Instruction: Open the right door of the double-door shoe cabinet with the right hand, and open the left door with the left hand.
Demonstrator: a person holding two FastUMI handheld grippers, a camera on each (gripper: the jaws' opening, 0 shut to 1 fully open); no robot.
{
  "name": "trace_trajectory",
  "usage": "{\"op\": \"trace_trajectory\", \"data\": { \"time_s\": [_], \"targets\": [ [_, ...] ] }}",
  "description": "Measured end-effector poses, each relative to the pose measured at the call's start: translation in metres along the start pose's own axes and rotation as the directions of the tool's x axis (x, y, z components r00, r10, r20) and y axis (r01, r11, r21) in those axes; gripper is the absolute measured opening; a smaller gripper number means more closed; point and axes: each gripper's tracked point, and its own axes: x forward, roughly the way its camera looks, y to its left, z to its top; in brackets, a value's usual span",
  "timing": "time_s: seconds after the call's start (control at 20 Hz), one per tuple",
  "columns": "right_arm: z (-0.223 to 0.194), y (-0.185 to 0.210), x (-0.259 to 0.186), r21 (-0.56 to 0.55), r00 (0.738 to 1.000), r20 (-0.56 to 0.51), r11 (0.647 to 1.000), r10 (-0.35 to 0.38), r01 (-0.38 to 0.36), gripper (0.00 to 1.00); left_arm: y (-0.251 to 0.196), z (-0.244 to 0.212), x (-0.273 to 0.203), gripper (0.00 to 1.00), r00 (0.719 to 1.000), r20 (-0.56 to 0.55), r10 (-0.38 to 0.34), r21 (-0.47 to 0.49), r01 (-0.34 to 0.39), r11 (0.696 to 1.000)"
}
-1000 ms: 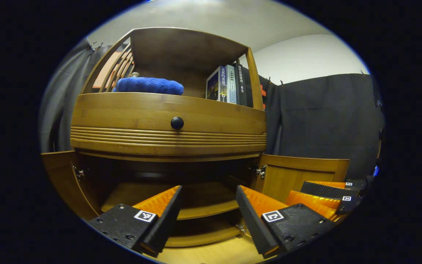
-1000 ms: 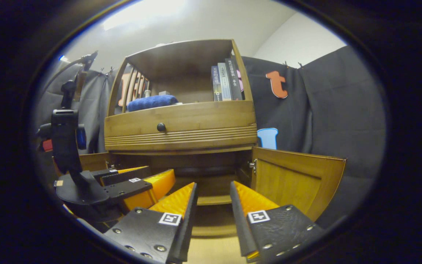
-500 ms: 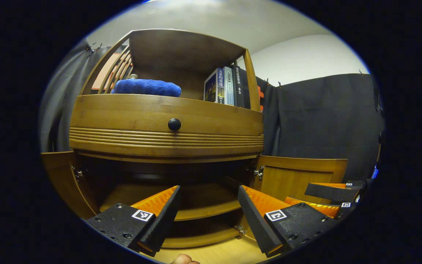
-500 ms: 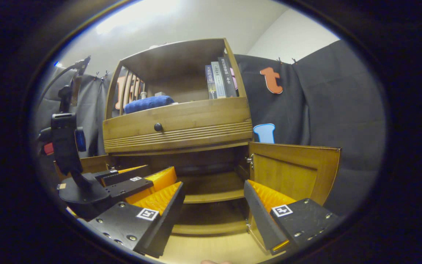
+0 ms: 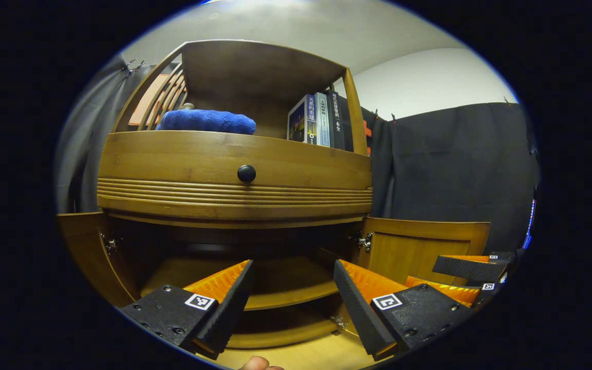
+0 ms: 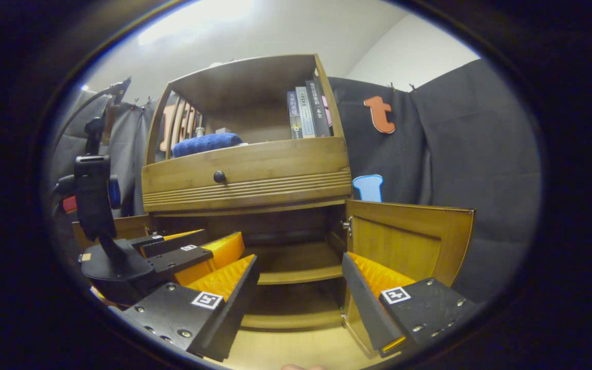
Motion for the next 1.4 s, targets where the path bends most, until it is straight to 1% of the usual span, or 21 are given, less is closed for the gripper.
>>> {"op": "trace_trajectory", "data": {
  "time_s": [0.05,0.1,0.25,0.3,0.6,0.65,0.7,0.75,0.8,0.85,0.9,0.95,1.0,1.05,1.1,1.15,1.2,1.25,1.3,1.35,1.4],
  "targets": [
    [0.0001,0.0006,0.0002,-0.002,1.0,0.001,1.0,0.001,-0.001,0.97,0.0012,0.0003,0.0005,0.92,1.0,0.0,0.003,-0.001,-0.003,1.0],
    [0.0004,0.0011,0.0004,-0.003,1.0,0.004,1.0,0.004,-0.004,0.96,0.0027,0.0004,0.0003,0.95,1.0,0.0,0.007,-0.001,-0.007,1.0],
    [-0.0005,0.0028,0.0021,-0.003,1.0,0.003,1.0,0.012,-0.012,0.97,0.0074,0.0008,0.0005,0.95,1.0,0.003,0.019,0.0,-0.019,1.0],
    [-0.0007,0.0047,0.0033,-0.003,1.0,0.002,1.0,0.016,-0.016,0.97,0.0079,0.0001,0.0003,0.92,1.0,0.002,0.022,0.0,-0.022,1.0],
    [-0.0006,0.003,0.0042,-0.017,1.0,0.002,1.0,0.019,-0.019,0.96,0.0073,-0.0022,0.0029,0.92,1.0,-0.004,0.028,-0.003,-0.028,1.0],
    [-0.0008,0.002,0.0037,-0.015,1.0,0.004,1.0,0.017,-0.017,0.97,0.007,-0.0021,0.003,0.96,1.0,-0.005,0.027,-0.003,-0.027,1.0],
    [-0.001,0.001,0.0036,-0.011,1.0,0.004,1.0,0.016,-0.016,0.97,0.0066,-0.002,0.0024,0.92,1.0,-0.003,0.028,-0.002,-0.028,1.0],
    [-0.001,0.0006,0.0044,-0.007,1.0,0.004,1.0,0.015,-0.015,0.97,0.0069,-0.0016,0.0022,0.95,1.0,-0.001,0.029,-0.001,-0.029,1.0],
    [-0.0009,0.0001,0.004,-0.002,1.0,0.003,1.0,0.015,-0.015,0.97,0.0066,-0.0017,0.0026,0.92,1.0,0.0,0.029,-0.001,-0.029,1.0],
    [0.0004,0.0002,0.0038,0.001,1.0,0.006,1.0,0.015,-0.015,0.97,0.0068,-0.0018,0.0027,0.92,1.0,-0.001,0.03,0.001,-0.03,1.0],
    [0.0013,-0.0005,0.0028,0.003,1.0,0.009,1.0,0.014,-0.014,0.97,0.0065,-0.0021,0.0022,0.95,1.0,-0.001,0.03,0.001,-0.03,1.0],
    [0.0007,-0.0001,0.0025,0.002,1.0,0.009,1.0,0.014,-0.014,0.96,0.0062,-0.0023,0.002,0.95,1.0,-0.002,0.03,0.0,-0.03,1.0],
    [0.0005,0.0,0.0027,0.0,1.0,0.009,1.0,0.015,-0.015,0.96,0.0063,-0.0032,0.0015,0.92,1.0,-0.004,0.031,-0.001,-0.031,1.0],
    [-0.0004,-0.0009,0.002,-0.002,1.0,0.008,1.0,0.015,-0.015,0.96,0.006,-0.0032,0.0009,0.95,1.0,-0.005,0.031,-0.002,-0.031,1.0],
    [-0.001,0.0,0.0016,-0.002,1.0,0.006,1.0,0.015,-0.015,0.96,0.0054,-0.0039,0.0005,0.95,0.999,-0.006,0.031,-0.001,-0.031,1.0],
    [-0.0005,0.0002,0.0007,-0.001,1.0,0.005,1.0,0.017,-0.017,0.96,0.0057,-0.0048,-0.0005,0.92,0.999,-0.008,0.032,0.001,-0.032,0.999],
    [-0.0007,0.001,0.0001,0.0,1.0,0.006,1.0,0.019,-0.019,0.96,0.0063,-0.0046,-0.0011,0.95,0.999,-0.009,0.034,0.003,-0.034,0.999],
    [-0.0004,0.0008,0.0001,0.0,1.0,0.006,1.0,0.019,-0.019,0.96,0.0068,-0.004,-0.0014,0.92,0.999,-0.007,0.036,0.003,-0.036,0.999],
    [-0.0019,0.0001,-0.001,0.0,1.0,0.005,1.0,0.019,-0.019,0.96,0.0066,-0.0045,-0.0023,0.92,0.999,-0.008,0.038,0.002,-0.038,0.999],
    [-0.0021,-0.0005,-0.0018,0.001,1.0,0.004,1.0,0.019,-0.019,0.96,0.0071,-0.0046,-0.0029,0.95,0.999,-0.009,0.039,0.002,-0.039,0.999],
    [-0.003,-0.0003,-0.0026,0.002,1.0,0.001,1.0,0.018,-0.018,0.97,0.0077,-0.0055,-0.0039,0.92,0.999,-0.01,0.041,0.001,-0.041,0.999]
  ]
}}
